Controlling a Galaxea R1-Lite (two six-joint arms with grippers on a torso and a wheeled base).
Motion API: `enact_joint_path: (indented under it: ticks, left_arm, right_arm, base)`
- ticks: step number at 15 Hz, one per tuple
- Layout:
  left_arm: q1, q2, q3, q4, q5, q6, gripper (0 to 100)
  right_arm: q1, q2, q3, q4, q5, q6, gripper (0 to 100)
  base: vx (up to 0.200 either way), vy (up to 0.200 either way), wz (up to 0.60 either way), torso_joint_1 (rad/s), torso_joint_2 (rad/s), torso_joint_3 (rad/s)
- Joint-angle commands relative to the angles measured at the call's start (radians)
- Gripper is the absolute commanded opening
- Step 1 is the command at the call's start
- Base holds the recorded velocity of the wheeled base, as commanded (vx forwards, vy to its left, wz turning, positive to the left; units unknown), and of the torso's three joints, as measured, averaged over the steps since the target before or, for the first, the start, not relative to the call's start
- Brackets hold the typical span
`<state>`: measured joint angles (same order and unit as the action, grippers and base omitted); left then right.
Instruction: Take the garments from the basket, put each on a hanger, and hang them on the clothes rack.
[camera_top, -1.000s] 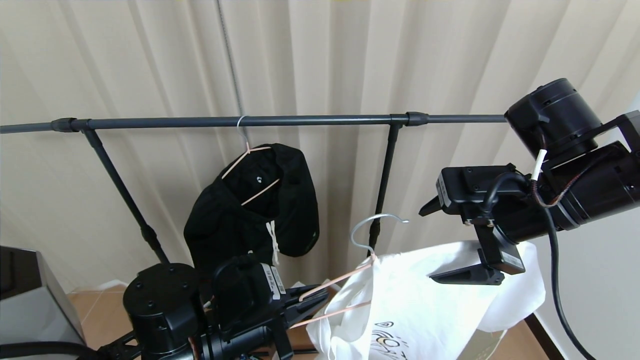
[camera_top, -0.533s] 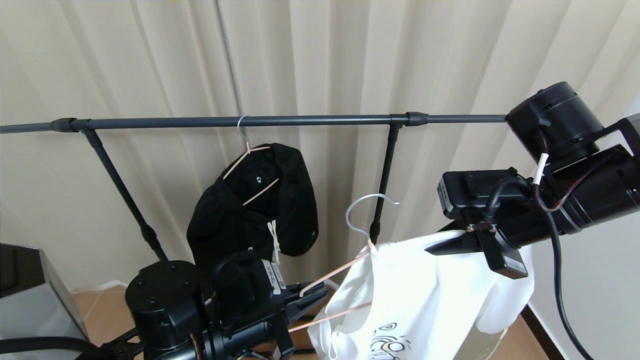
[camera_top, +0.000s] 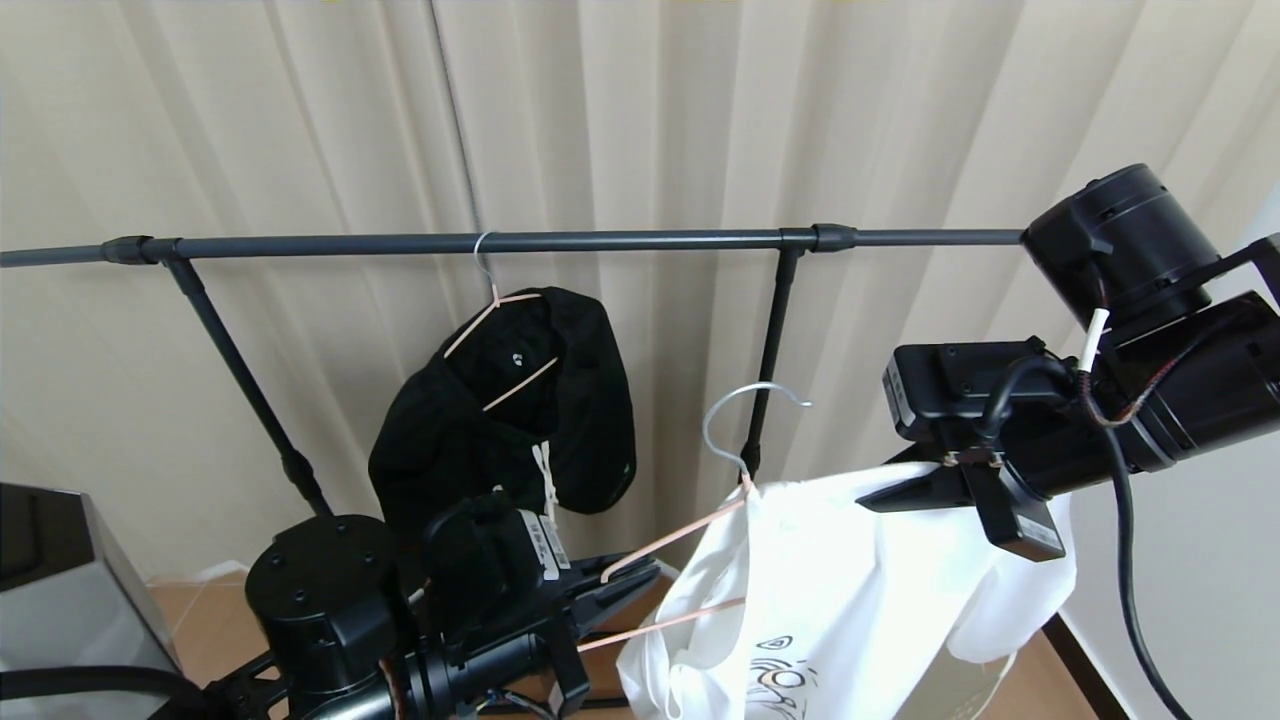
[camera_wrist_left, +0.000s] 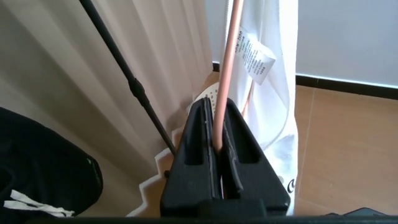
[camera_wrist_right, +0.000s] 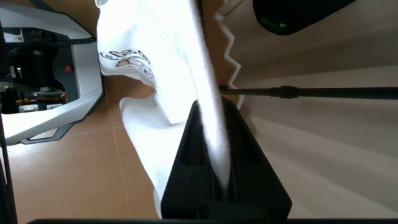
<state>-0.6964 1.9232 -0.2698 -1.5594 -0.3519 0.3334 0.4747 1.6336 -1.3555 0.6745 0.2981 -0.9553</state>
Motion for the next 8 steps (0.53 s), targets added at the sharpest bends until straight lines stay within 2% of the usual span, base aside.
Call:
enact_joint_path:
  ticks: [1, 2, 6, 8]
  left_arm:
    - [0.0, 0.008, 0.004, -0.011, -0.002, 0.001, 0]
    - [0.0, 0.014, 0.004, -0.011, -0.002, 0.001, 100]
    - [0.0, 0.037, 0.018, -0.011, -0.018, -0.001, 100]
    - [0.012, 0.031, 0.047, -0.011, -0.065, -0.005, 100]
  right_arm:
    - [0.001, -0.001, -0.002, -0.001, 0.001, 0.0, 0]
    - [0.001, -0.003, -0.002, -0.001, 0.001, 0.0, 0]
    - [0.001, -0.011, 0.001, 0.0, 0.001, 0.0, 0]
    - [-0.001, -0.023, 0.003, 0.0, 0.0, 0.0, 0]
  base:
    - [0.0, 0.0, 0.0, 0.0, 0.0, 0.0]
    - [0.0, 0.0, 0.0, 0.0, 0.0, 0.0]
    - [0.0, 0.0, 0.0, 0.0, 0.0, 0.0]
    - [0.0, 0.0, 0.0, 0.0, 0.0, 0.0]
